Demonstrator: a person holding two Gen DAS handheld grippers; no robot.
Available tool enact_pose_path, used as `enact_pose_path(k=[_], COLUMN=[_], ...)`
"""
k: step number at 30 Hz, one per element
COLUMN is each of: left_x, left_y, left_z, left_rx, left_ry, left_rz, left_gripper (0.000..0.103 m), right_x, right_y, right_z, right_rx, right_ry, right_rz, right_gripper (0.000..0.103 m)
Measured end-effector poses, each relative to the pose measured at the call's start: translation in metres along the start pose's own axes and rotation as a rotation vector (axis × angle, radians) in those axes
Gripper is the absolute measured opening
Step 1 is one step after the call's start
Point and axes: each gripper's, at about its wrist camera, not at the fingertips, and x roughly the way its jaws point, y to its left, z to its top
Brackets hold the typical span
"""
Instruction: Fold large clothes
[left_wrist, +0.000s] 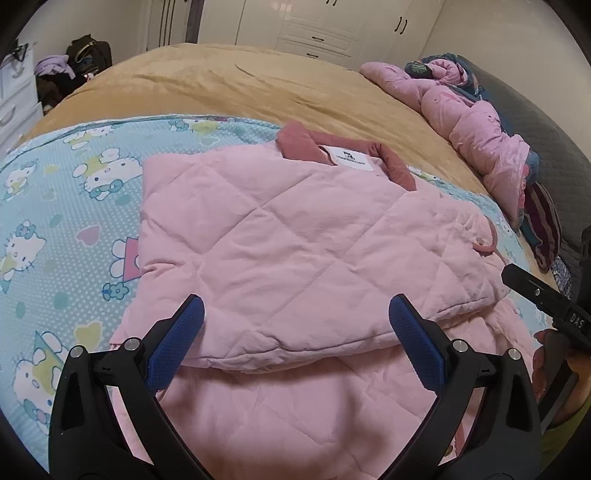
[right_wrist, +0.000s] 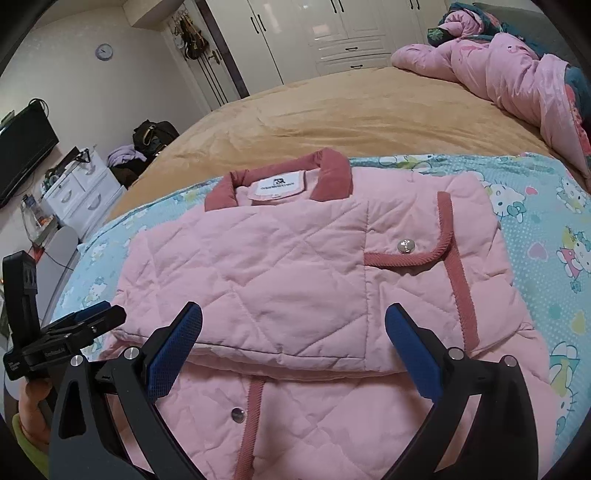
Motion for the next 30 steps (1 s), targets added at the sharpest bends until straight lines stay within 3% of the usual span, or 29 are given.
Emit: enact_pose_path(k=[21, 30], left_x=[-0.073, -0.101], left_y=[-0.017, -0.028], left_z=[-0.009, -0.021], left_rx=[0.056, 0.077], left_ry=[-0.122, -0.131], left_rz=[0.020, 0.014], left_gripper=[0.094, 0.094], right_x=[-0.058, -0.086], right_y=[0.020, 0.027], right_z=[-0.004, -0.009], right_rx=[-0.050, -0.024], right_ry=[-0.076, -0.113], right_rz=[0.019, 0.037], right_gripper=[0.099, 0.099])
